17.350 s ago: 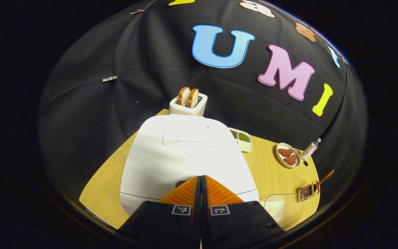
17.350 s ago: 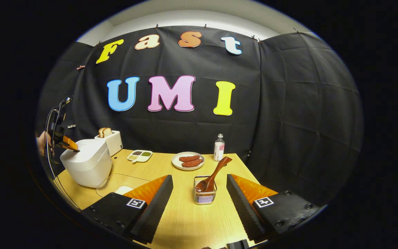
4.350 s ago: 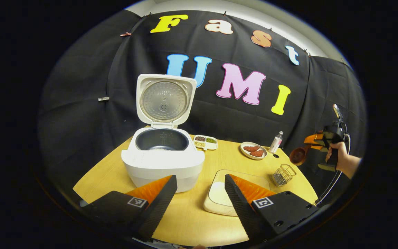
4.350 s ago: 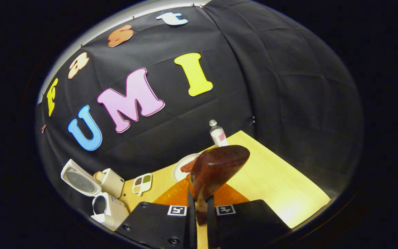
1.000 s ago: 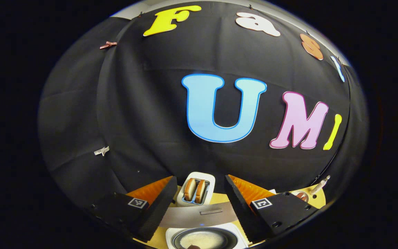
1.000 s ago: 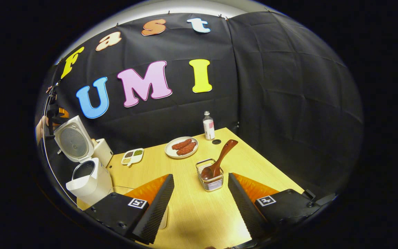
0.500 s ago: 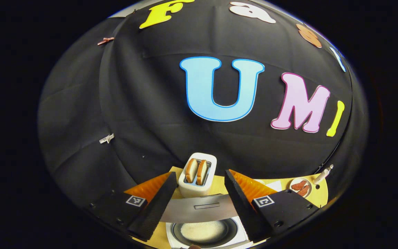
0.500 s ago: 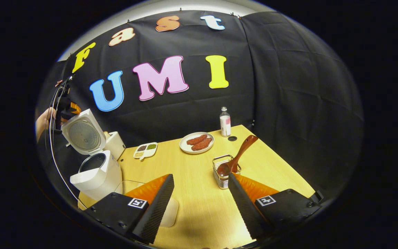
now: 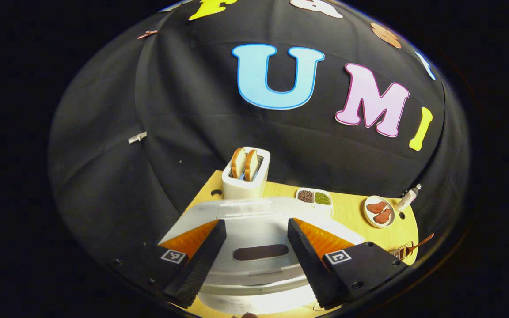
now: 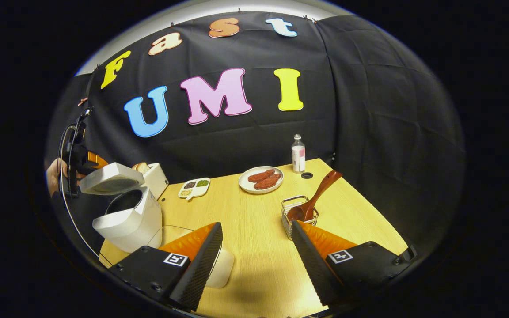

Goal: Close the left gripper, press the button to open the rice cooker; take a wooden spoon from the chopstick holder with the right hand, scoop a spoonful of rice and pour it into the rice cooker, then put the wooden spoon back into the chopstick holder.

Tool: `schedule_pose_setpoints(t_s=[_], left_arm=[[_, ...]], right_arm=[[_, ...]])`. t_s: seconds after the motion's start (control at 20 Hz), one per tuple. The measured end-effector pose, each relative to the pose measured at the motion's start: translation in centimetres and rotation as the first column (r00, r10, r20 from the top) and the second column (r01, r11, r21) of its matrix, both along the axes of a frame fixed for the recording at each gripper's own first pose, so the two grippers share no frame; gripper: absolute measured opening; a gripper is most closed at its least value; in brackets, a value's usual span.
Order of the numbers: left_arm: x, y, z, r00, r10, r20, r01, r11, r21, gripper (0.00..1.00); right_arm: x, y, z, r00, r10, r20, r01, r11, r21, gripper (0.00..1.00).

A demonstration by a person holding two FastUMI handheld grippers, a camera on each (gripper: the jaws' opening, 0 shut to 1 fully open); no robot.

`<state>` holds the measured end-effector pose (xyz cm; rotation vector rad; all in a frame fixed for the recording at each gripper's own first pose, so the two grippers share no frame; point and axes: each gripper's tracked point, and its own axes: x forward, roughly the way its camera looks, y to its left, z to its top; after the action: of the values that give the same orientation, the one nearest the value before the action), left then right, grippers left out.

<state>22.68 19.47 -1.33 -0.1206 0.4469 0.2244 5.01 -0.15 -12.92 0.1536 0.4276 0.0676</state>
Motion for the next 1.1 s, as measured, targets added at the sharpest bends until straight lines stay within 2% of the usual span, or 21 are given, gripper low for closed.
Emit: schedule_pose_setpoints(t_s=[0.15,0.35,0.5,0.6,0.7,0.95,1.05,1.1], left_arm=[[-1.0,-0.7,-3.3,1.000,0.013,-0.003,-0.013,1.000,0.024,0.99],[-1.7,-1.4,-6.8,0.999,0.039,0.003,-0.039,0.999,-0.027,0.99],[-2.2,-1.6,-9.2,1.000,0.016,-0.005,-0.016,0.999,0.037,0.99],[-2.1,-1.6,-9.4,1.000,0.000,0.026,-0.003,0.995,0.097,0.99],[-2.1,-1.8,-9.4,0.999,0.011,0.038,-0.014,0.997,0.078,0.99],[-2.1,-1.9,-9.0,0.999,-0.008,0.050,0.003,0.995,0.102,0.99],[-3.0,-2.1,-7.1,0.996,-0.005,0.094,-0.005,0.994,0.112,0.99],[-3.6,-2.7,-5.6,0.988,-0.013,0.153,-0.007,0.991,0.131,0.97]], right_arm=[[-1.1,-0.1,-1.2,0.999,0.018,-0.034,-0.018,1.000,-0.008,0.99],[-2.6,-0.5,-2.3,0.997,0.043,-0.063,-0.046,0.998,-0.047,0.99],[-3.3,-0.8,-2.9,0.996,0.046,-0.076,-0.050,0.997,-0.051,0.99],[-3.6,-1.3,-3.2,0.996,0.037,-0.086,-0.041,0.998,-0.049,0.99],[-3.9,-1.6,-3.4,0.996,0.029,-0.086,-0.034,0.998,-0.053,0.99],[-4.0,-1.6,-3.0,0.997,0.024,-0.069,-0.028,0.998,-0.049,0.99],[-3.4,-1.1,-2.3,0.999,0.026,-0.046,-0.027,0.999,-0.040,0.99],[-2.9,-1.0,-1.5,0.999,0.025,-0.026,-0.026,0.999,-0.046,0.99]])
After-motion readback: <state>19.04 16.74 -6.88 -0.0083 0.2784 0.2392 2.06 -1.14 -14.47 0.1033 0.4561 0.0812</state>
